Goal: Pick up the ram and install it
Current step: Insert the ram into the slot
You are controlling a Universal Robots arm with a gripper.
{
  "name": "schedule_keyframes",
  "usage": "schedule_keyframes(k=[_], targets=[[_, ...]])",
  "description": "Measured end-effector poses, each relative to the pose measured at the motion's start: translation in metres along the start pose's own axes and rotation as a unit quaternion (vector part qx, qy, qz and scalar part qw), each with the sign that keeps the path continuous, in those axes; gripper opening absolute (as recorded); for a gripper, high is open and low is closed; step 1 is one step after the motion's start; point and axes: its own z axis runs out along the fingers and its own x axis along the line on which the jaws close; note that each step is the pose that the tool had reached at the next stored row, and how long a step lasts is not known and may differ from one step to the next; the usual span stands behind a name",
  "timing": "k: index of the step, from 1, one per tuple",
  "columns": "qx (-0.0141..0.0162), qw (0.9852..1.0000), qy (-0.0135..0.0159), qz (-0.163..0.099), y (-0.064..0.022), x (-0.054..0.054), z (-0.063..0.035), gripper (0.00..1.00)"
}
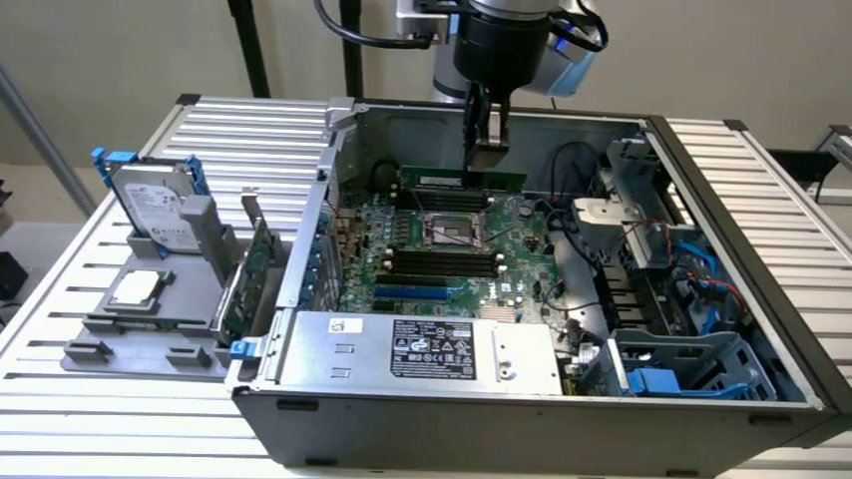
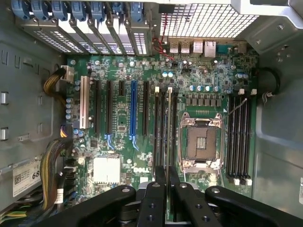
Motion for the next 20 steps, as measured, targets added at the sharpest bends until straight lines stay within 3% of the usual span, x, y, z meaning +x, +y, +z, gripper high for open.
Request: schedule_keyframes(k=[20], targets=[[0.0, 1.0, 0.0, 0.0, 0.0007, 0.007, 0.0365, 0.14]])
